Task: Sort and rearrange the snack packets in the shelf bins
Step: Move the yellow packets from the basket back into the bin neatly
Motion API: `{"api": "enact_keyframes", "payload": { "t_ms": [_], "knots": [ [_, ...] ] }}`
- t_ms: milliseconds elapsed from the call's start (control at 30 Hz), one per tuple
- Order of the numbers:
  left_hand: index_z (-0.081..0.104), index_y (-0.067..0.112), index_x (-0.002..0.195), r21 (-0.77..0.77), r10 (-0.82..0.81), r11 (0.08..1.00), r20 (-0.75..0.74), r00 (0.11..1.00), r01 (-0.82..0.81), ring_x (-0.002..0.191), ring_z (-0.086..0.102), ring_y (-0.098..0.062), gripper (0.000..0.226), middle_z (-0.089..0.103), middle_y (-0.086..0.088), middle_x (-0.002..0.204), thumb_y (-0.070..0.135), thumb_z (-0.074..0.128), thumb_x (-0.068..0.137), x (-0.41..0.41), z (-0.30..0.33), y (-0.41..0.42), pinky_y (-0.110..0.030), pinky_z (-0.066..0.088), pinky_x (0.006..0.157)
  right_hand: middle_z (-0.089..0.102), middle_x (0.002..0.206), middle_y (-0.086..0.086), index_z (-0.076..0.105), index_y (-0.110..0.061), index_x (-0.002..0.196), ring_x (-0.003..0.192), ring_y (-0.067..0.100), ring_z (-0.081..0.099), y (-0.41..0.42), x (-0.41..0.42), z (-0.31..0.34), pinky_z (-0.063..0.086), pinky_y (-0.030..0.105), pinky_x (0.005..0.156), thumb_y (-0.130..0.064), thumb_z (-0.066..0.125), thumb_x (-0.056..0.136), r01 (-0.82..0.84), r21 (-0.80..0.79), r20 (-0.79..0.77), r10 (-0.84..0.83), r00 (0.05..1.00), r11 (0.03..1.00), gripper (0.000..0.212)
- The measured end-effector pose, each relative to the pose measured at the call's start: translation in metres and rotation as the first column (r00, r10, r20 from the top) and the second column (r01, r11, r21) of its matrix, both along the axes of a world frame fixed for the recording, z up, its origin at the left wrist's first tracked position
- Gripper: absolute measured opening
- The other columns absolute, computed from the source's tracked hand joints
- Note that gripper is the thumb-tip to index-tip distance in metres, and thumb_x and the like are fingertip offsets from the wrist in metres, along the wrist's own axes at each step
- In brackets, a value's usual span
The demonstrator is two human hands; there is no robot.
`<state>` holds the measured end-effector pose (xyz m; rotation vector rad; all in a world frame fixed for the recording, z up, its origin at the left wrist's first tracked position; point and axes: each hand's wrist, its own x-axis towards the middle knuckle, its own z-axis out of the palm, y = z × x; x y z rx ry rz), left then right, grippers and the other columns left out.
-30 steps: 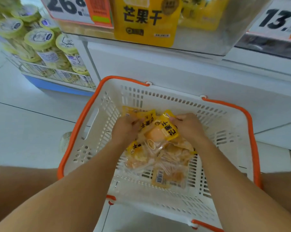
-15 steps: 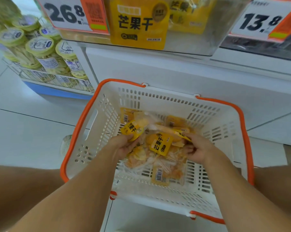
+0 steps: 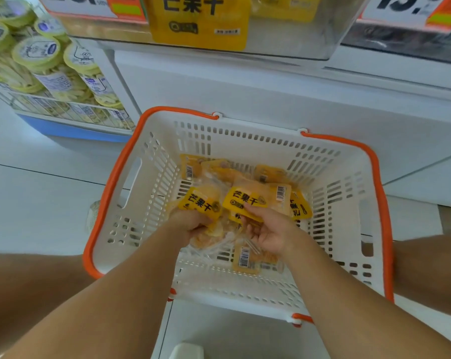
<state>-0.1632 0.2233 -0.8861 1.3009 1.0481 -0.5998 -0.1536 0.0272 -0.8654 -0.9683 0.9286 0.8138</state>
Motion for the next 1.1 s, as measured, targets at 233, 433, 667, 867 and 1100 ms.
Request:
{"api": "enact_keyframes", "payload": {
  "t_ms": [233, 433, 667, 867, 1100],
  "knots": [
    [0.07, 0.006, 0.11, -0.331, -0.374, 0.869, 0.048, 0.926, 0.368, 0.109, 0.069, -0.029, 0.03, 0.072, -0.015, 0.116, 0.01, 0.075, 0.082, -0.003, 0.01, -0.004, -0.042, 0.053, 0.099, 0.065, 0.069, 0.011, 0.061, -0.003, 0.096, 0.058, 0.021, 0.059, 0.013, -0.007, -0.027, 0.048, 0.033, 0.055, -0.028, 0.064, 0.098, -0.622, -0.327, -0.074, 0.637, 0.767, 0.711, 0.026],
    [0.072, 0.01, 0.099, 0.162, -0.668, 0.733, -0.017, 0.744, 0.661, 0.091, 0.073, -0.02, 0.051, 0.075, -0.007, 0.096, 0.055, 0.077, 0.078, 0.026, 0.007, -0.001, -0.037, 0.06, 0.085, 0.068, 0.077, 0.002, 0.065, -0.011, 0.092, 0.062, 0.014, 0.061, 0.011, -0.002, -0.029, 0.053, 0.026, 0.059, -0.032, 0.062, 0.098, -0.772, -0.343, -0.101, 0.796, 0.597, 0.535, 0.021],
    [0.054, 0.019, 0.137, 0.48, -0.827, 0.501, 0.019, 0.563, 0.72, 0.125, 0.051, -0.02, 0.073, 0.053, 0.004, 0.137, 0.06, 0.072, 0.08, 0.034, -0.006, -0.023, -0.027, 0.038, 0.091, 0.069, 0.078, 0.006, 0.064, -0.008, 0.092, 0.063, 0.018, 0.064, 0.018, 0.012, -0.025, 0.053, 0.026, 0.056, -0.031, 0.062, 0.099, -0.888, -0.336, -0.147, 0.913, 0.38, 0.315, 0.024],
    [0.055, 0.008, 0.131, 0.205, -0.237, 0.954, 0.077, 0.969, 0.217, 0.104, 0.068, -0.031, 0.052, 0.069, -0.009, 0.117, 0.031, 0.074, 0.089, 0.024, -0.01, 0.015, -0.05, 0.055, 0.092, 0.069, 0.082, 0.006, 0.068, -0.011, 0.085, 0.076, 0.024, 0.069, 0.006, 0.05, -0.009, 0.051, 0.03, 0.059, -0.032, 0.078, 0.084, -0.524, -0.848, -0.26, 0.924, 0.279, -0.081, 0.023],
    [0.056, 0.019, 0.12, 0.269, -0.132, 0.957, 0.071, 0.989, 0.109, 0.102, 0.067, -0.032, 0.042, 0.066, -0.008, 0.117, 0.02, 0.074, 0.083, 0.019, -0.001, 0.039, -0.052, 0.056, 0.09, 0.032, 0.157, 0.011, 0.029, -0.017, 0.153, 0.142, 0.035, 0.032, 0.033, 0.035, -0.044, 0.033, 0.048, 0.112, -0.051, 0.073, 0.083, -0.413, -0.87, -0.31, 0.95, 0.036, -0.268, 0.089]
  ]
}}
